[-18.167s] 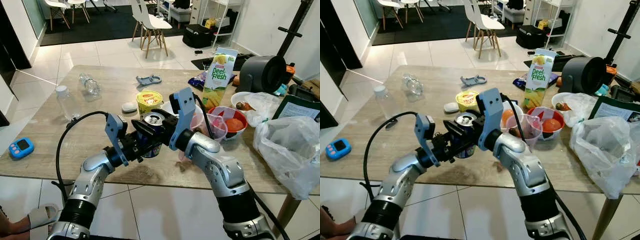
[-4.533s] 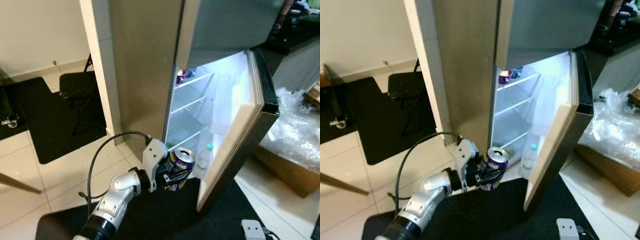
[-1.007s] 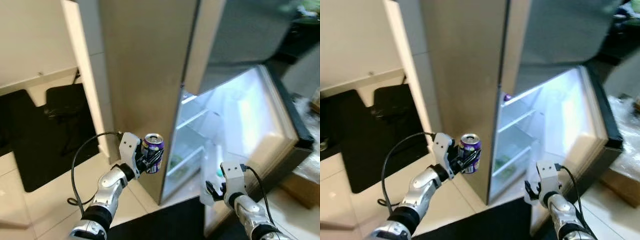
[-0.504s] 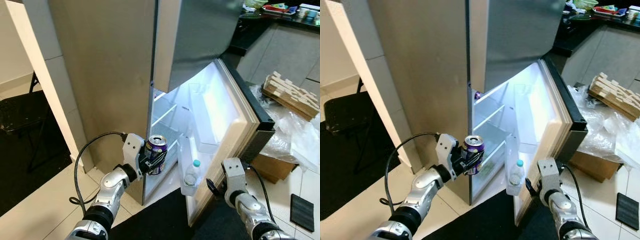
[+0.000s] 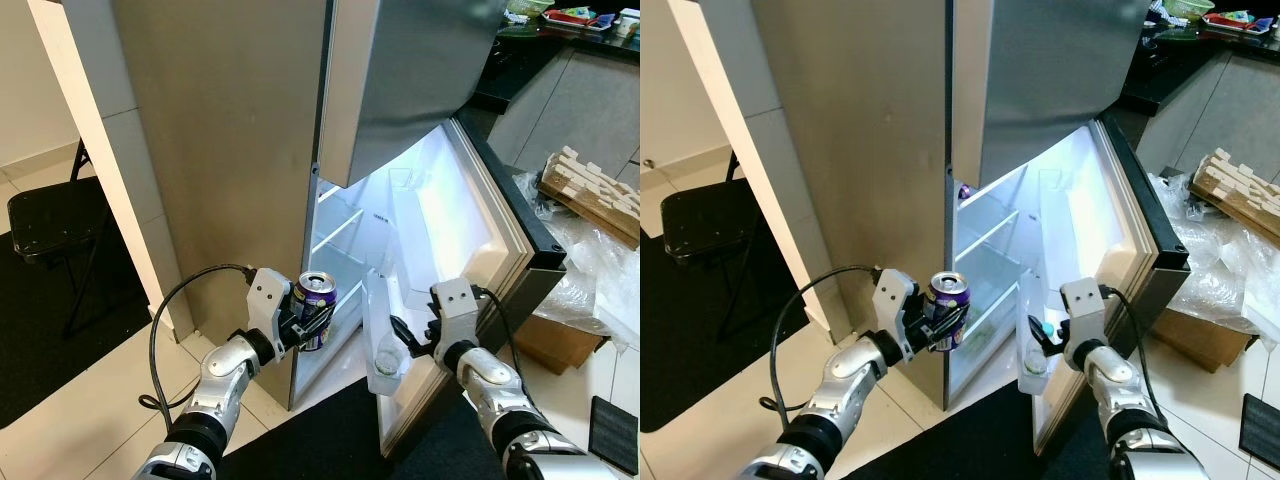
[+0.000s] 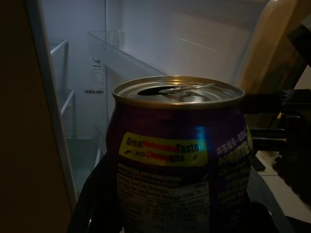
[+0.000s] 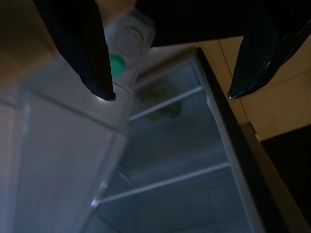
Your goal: Restocking fridge
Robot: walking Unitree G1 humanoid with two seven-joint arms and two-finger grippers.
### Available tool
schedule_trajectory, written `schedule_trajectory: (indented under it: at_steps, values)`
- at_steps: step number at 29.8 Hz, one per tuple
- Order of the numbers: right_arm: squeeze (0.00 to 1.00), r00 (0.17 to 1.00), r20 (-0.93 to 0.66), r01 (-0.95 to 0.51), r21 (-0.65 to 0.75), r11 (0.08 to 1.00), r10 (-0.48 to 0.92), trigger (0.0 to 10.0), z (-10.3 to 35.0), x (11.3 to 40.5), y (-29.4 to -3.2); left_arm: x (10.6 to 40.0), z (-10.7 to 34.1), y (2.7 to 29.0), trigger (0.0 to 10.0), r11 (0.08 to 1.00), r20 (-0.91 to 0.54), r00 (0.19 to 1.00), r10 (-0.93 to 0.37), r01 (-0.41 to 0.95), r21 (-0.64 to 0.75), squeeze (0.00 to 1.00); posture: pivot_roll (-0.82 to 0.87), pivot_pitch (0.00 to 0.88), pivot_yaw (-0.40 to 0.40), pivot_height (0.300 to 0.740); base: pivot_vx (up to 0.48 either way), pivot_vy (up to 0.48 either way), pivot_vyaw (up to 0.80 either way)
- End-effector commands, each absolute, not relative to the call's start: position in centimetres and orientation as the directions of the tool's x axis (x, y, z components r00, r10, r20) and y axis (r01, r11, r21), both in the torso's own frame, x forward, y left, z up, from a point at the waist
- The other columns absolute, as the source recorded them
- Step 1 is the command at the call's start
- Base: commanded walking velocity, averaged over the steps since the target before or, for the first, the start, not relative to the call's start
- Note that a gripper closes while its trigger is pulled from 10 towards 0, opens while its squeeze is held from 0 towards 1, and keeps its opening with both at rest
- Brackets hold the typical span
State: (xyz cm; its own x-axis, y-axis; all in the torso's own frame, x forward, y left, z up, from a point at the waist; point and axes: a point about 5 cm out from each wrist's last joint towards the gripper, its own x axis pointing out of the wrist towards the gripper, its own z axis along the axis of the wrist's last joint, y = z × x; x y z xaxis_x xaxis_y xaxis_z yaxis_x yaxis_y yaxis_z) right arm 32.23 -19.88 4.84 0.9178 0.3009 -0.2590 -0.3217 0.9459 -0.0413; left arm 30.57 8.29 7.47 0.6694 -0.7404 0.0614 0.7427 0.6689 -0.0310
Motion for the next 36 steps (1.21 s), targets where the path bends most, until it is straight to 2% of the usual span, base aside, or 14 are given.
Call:
schedule_trajectory:
  at_steps: [1, 7, 12, 20, 22, 23, 26, 29, 34, 36]
  values:
    - [0.0, 0.925, -0.217, -0.332, -0.056, 0.942, 0.313, 10.0, 5.8, 32.9, -19.7, 30.2, 7.2, 7.8, 10.0, 0.653, 0.056, 0.653, -0.755, 0.757, -0.031, 0.0, 0.06, 0.0, -0.029, 0.74, 0.0, 0.0, 0.0]
    - [0.0, 0.959, -0.194, -0.238, -0.147, 0.96, 0.208, 10.0, 7.2, 33.9, -20.6, 30.1, 7.2, 7.7, 10.0, 0.647, 0.056, 0.648, -0.76, 0.762, -0.028, 0.0, 0.06, 0.0, -0.029, 0.74, 0.0, 0.0, 0.0]
    - [0.0, 0.989, -0.146, -0.028, -0.207, 0.978, -0.003, 10.0, 8.2, 34.1, -23.4, 30.0, 7.2, 7.6, 10.0, 0.644, 0.055, 0.644, -0.763, 0.765, -0.028, 0.0, 0.06, 0.0, -0.029, 0.74, 0.0, 0.0, 0.0]
    - [0.0, 0.983, -0.158, 0.054, -0.236, 0.97, -0.093, 10.0, 7.9, 33.6, -25.0, 29.9, 7.1, 7.7, 10.0, 0.64, 0.051, 0.64, -0.766, 0.768, -0.027, 0.0, 0.06, 0.0, -0.029, 0.74, 0.0, 0.0, 0.0]
    - [0.0, 0.97, -0.164, 0.129, -0.277, 0.952, -0.18, 10.0, 7.7, 33.1, -26.3, 29.9, 7.1, 7.6, 10.0, 0.637, 0.052, 0.637, -0.769, 0.771, -0.026, 0.0, 0.06, 0.0, -0.029, 0.74, 0.0, 0.0, 0.0]
    - [0.0, 0.97, -0.164, 0.129, -0.277, 0.952, -0.18, 10.0, 7.7, 33.1, -26.3, 29.9, 7.1, 7.6, 10.0, 0.637, 0.052, 0.637, -0.769, 0.771, -0.026, 0.0, 0.06, 0.0, -0.029, 0.74, 0.0, 0.0, 0.0]
    - [0.0, 0.919, -0.151, 0.287, -0.38, 0.879, -0.365, 10.0, 7.8, 31.9, -29.4, 29.8, 7.1, 7.6, 10.0, 0.633, 0.051, 0.633, -0.772, 0.774, -0.026, 0.0, 0.06, 0.0, -0.03, 0.74, 0.0, 0.0, 0.0]
    - [0.0, 0.902, -0.138, 0.328, -0.396, 0.858, -0.409, 10.0, 7.9, 31.6, -30.4, 29.8, 7.1, 7.6, 10.0, 0.632, 0.051, 0.633, -0.773, 0.774, -0.027, 0.0, 0.06, 0.0, -0.03, 0.74, 0.0, 0.0, 0.0]
    - [0.0, 0.822, -0.12, 0.449, -0.465, 0.763, -0.557, 10.0, 8.1, 30.0, -33.4, 29.7, 7.0, 7.6, 10.0, 0.63, 0.048, 0.63, -0.775, 0.776, -0.027, 0.0, 0.06, 0.0, -0.03, 0.74, 0.0, 0.0, 0.0]
    - [0.0, 0.828, -0.125, 0.441, -0.458, 0.772, -0.547, 10.0, 8.1, 30.0, -33.3, 29.7, 7.0, 7.6, 10.0, 0.629, 0.047, 0.629, -0.776, 0.777, -0.026, 0.0, 0.06, 0.0, -0.03, 0.74, 0.0, 0.0, 0.0]
